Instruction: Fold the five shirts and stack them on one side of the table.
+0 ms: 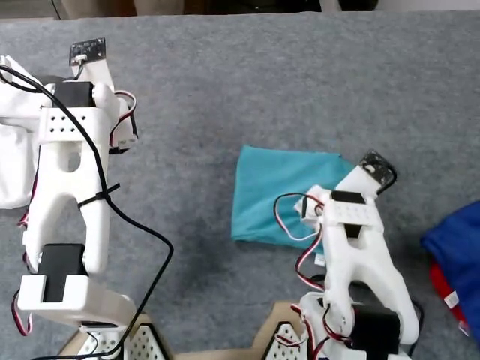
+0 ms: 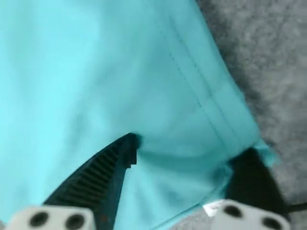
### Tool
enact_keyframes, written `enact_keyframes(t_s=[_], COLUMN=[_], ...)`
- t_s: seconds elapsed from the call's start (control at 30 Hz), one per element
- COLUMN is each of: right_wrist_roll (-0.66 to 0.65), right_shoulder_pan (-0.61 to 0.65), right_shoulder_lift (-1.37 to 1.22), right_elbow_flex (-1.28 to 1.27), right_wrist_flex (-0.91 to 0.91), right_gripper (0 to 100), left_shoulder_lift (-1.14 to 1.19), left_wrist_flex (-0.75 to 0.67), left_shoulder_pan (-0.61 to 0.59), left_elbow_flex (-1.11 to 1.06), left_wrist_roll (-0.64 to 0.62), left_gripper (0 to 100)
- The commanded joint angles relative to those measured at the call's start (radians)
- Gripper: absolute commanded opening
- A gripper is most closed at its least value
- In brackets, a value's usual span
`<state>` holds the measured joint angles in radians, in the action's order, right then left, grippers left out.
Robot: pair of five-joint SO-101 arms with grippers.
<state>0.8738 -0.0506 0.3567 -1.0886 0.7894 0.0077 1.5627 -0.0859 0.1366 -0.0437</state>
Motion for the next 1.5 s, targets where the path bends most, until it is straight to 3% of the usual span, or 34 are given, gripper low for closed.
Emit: enact_keyframes(t_s=[0.0,0.17,0.4,0.53,1.03,1.3,1.47], right_wrist_roll=[-0.006,-0.046,-0.101,-0.112,-0.519,-0.713,-0.767], right_shoulder_pan=[-0.016,-0.050,-0.081,-0.131,-0.499,-0.842,-1.075], right_shoulder_lift=[-0.004,-0.004,-0.002,-0.002,-0.005,-0.053,-0.113], right_elbow_flex=[0.007,0.042,0.280,0.374,0.716,0.889,0.975], right_wrist_flex=[-0.009,0.029,0.315,0.351,0.410,0.437,0.486], right_gripper=[7.6,6.2,0.8,0.5,0.4,0.4,0.4], left_shoulder_lift=[-0.050,-0.050,-0.050,-0.050,-0.050,-0.050,-0.048], left_wrist_flex=[0.018,0.018,0.018,0.018,0.017,0.043,0.060], left_shoulder_pan=[-0.008,-0.008,-0.008,-0.008,-0.008,-0.009,-0.009], left_elbow_flex=[0.069,0.074,0.074,0.075,0.075,0.157,0.187], left_wrist_roll=[0.005,0.031,0.031,0.031,0.031,0.031,0.031], left_gripper=[2,2,2,2,2,2,2])
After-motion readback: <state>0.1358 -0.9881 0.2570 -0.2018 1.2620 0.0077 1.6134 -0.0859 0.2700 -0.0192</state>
